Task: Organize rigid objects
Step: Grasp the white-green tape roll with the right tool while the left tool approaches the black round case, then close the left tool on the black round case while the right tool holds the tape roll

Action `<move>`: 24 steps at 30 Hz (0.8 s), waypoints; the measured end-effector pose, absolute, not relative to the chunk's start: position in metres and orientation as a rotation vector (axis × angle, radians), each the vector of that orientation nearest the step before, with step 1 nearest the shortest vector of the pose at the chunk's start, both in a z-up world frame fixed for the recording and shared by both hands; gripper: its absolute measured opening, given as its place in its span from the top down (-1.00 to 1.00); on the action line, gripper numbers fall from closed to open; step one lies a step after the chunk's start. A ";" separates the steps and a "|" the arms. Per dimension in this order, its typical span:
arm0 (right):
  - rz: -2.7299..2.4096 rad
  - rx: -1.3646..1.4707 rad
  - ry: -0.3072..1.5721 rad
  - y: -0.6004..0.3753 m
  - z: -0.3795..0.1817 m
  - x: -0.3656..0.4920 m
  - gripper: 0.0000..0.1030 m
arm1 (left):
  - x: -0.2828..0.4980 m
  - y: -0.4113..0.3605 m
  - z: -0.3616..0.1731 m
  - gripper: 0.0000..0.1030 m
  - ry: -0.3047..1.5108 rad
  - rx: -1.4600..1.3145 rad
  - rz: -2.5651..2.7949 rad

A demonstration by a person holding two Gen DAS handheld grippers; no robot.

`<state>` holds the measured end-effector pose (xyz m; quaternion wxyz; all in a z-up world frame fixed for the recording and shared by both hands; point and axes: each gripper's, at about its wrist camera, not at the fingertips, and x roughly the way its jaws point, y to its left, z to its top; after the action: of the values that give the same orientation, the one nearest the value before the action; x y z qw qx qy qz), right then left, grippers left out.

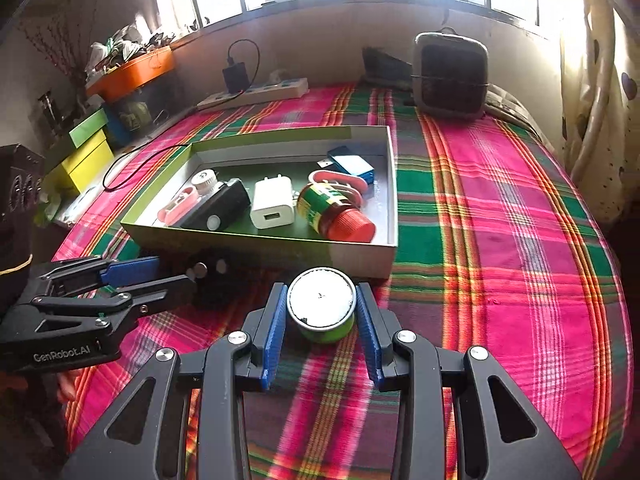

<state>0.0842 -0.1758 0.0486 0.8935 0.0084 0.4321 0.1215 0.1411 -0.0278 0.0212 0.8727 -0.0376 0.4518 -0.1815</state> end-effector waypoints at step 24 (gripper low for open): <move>0.259 0.027 0.888 -0.186 0.046 0.085 0.31 | 0.151 -0.045 0.016 0.25 0.936 -0.024 -0.342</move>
<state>0.0847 -0.1864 0.0455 0.8949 0.0132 0.4282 0.1251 0.1509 -0.0448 0.0162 0.8784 -0.0113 0.4487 -0.1641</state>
